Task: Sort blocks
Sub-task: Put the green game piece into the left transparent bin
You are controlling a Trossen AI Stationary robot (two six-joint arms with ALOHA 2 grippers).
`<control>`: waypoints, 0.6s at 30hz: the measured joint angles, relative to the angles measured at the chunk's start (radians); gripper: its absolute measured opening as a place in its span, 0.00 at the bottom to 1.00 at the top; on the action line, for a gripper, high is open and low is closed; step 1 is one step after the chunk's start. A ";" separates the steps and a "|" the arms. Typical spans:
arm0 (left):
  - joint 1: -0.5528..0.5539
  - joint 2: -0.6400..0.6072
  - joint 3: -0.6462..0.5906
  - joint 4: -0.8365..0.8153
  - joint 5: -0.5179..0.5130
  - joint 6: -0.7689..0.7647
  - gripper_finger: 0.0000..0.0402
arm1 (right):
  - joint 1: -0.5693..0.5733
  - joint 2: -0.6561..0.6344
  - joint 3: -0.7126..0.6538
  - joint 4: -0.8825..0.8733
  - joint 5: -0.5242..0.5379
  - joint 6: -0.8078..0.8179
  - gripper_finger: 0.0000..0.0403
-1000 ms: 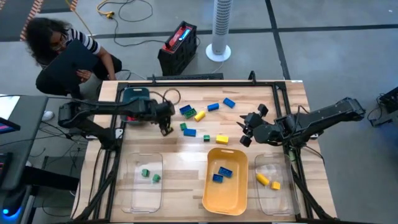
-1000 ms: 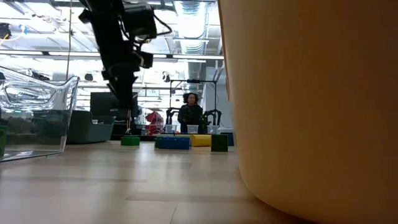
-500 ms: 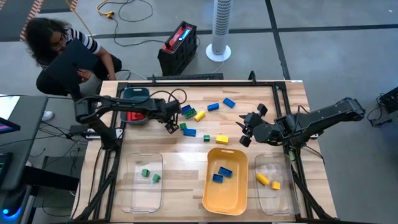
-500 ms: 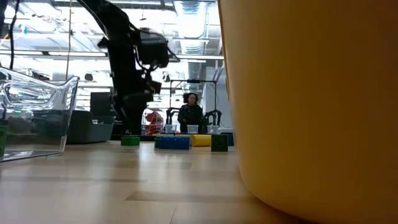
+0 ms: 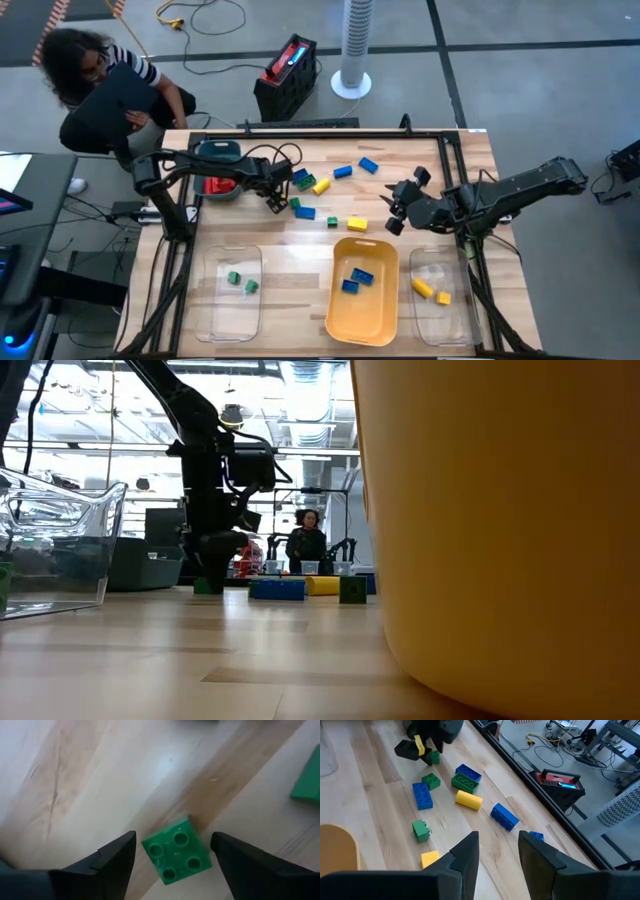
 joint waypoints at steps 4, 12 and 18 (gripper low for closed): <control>-0.010 -0.007 0.000 -0.004 0.000 0.020 0.55 | 0.000 0.000 0.000 0.000 0.000 0.000 0.38; -0.043 -0.035 0.001 -0.028 0.055 0.057 0.32 | 0.000 0.000 0.000 0.000 0.000 0.003 0.38; -0.100 -0.166 0.002 -0.113 0.137 0.049 0.32 | 0.001 0.000 0.000 -0.005 0.000 0.006 0.38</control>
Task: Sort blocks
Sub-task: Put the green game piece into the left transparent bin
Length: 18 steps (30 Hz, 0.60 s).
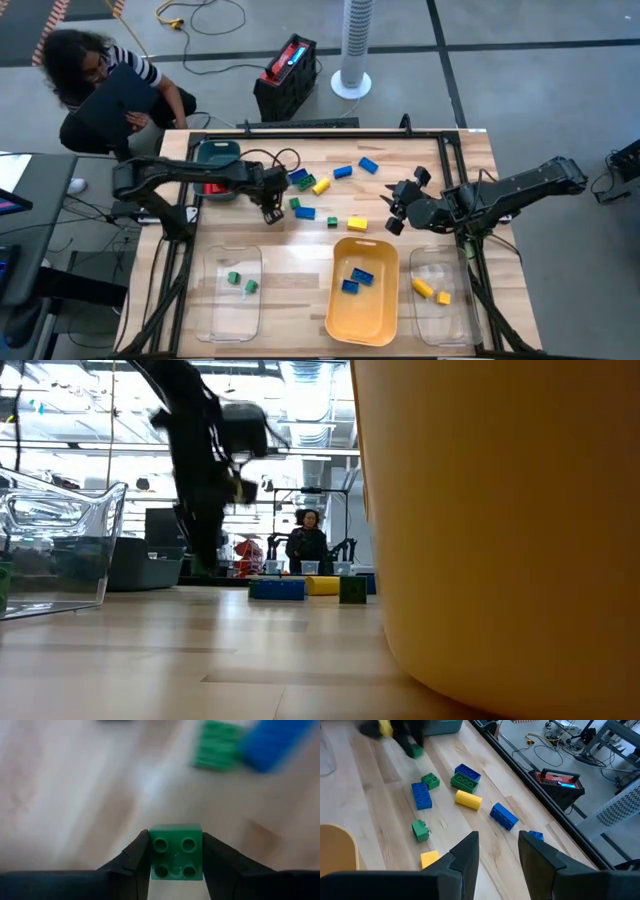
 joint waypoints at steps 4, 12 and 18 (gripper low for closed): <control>-0.081 -0.167 0.000 -0.035 0.197 -0.020 0.32 | 0.000 0.000 0.000 -0.005 0.000 0.005 0.38; -0.375 -0.424 0.002 -0.064 0.383 -0.142 0.33 | -0.001 0.000 0.000 -0.005 0.000 0.006 0.38; -0.608 -0.457 -0.004 -0.154 0.236 -0.373 0.36 | -0.001 0.000 0.000 -0.001 0.000 0.007 0.38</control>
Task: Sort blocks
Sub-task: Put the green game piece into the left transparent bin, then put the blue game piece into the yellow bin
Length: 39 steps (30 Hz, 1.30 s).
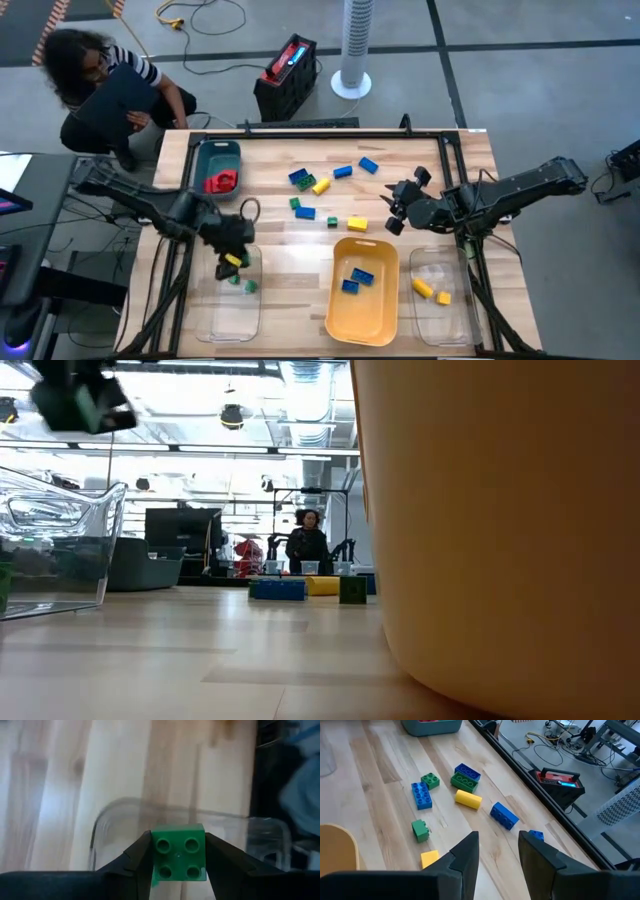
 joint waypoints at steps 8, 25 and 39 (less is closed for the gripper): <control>-0.199 0.124 -0.001 -0.015 -0.183 -0.216 0.37 | 0.000 0.000 0.000 0.000 0.000 0.000 0.38; -0.181 0.341 0.032 -0.109 -0.222 -0.244 0.56 | 0.000 0.000 0.000 0.000 0.000 0.003 0.38; -0.138 0.341 0.262 -0.118 -0.356 -0.065 0.59 | 0.002 0.000 0.000 0.015 -0.029 0.009 0.38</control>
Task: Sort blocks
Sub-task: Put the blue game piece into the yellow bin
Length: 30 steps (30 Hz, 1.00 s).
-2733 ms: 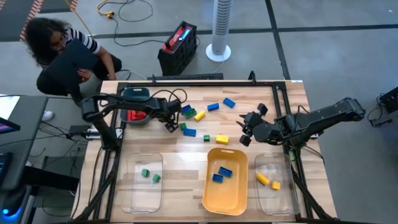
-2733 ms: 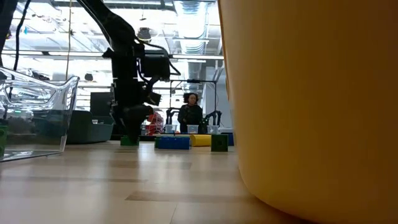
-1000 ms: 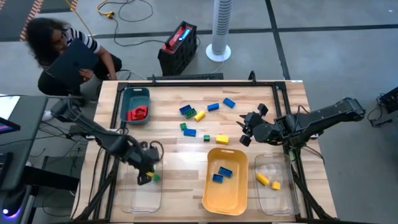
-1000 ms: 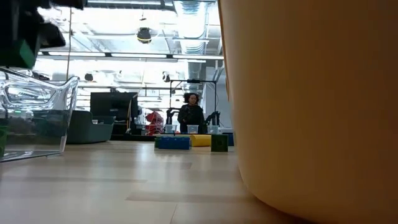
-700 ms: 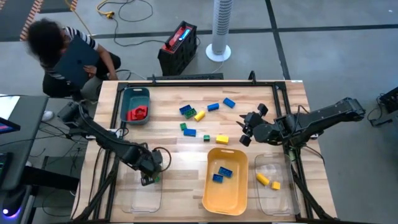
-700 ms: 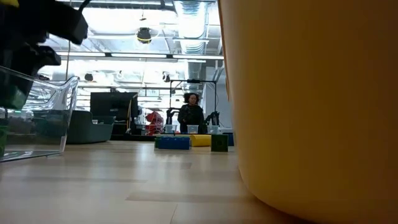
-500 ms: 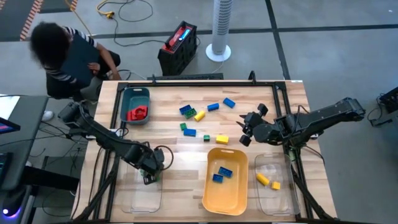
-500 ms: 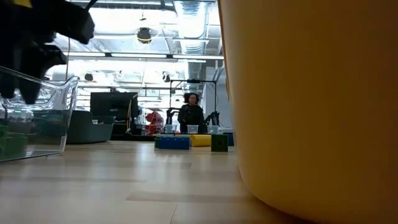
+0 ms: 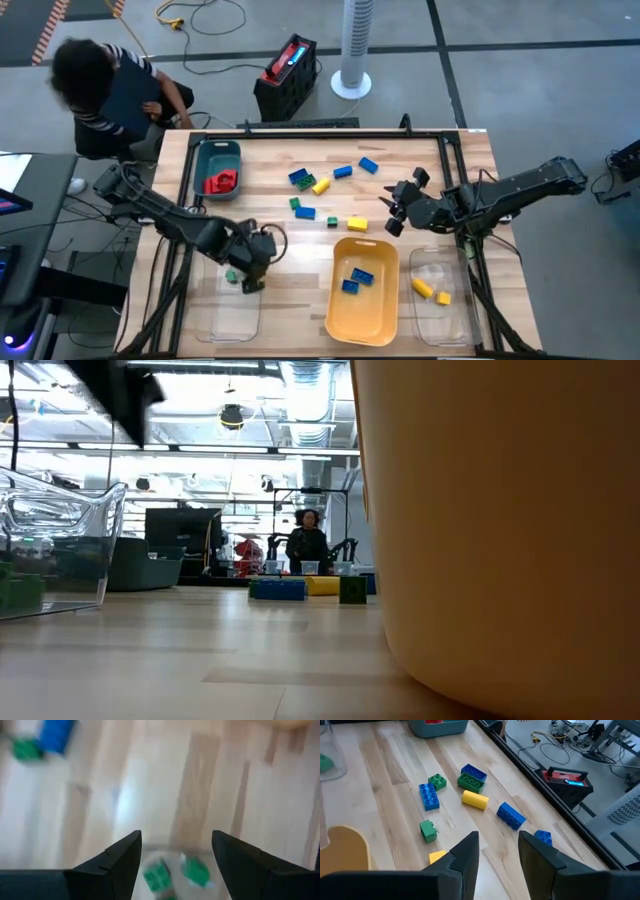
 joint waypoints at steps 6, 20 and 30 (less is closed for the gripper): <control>0.122 -0.001 0.087 0.030 -0.157 0.201 0.59 | 0.046 0.005 -0.034 -0.030 -0.002 0.080 0.38; 0.598 0.195 0.041 0.268 0.140 0.781 0.59 | 0.172 -0.022 -0.196 0.070 0.136 0.181 0.38; 0.659 0.417 0.107 0.258 0.111 0.885 0.59 | 0.225 -0.031 -0.196 0.077 0.218 0.180 0.38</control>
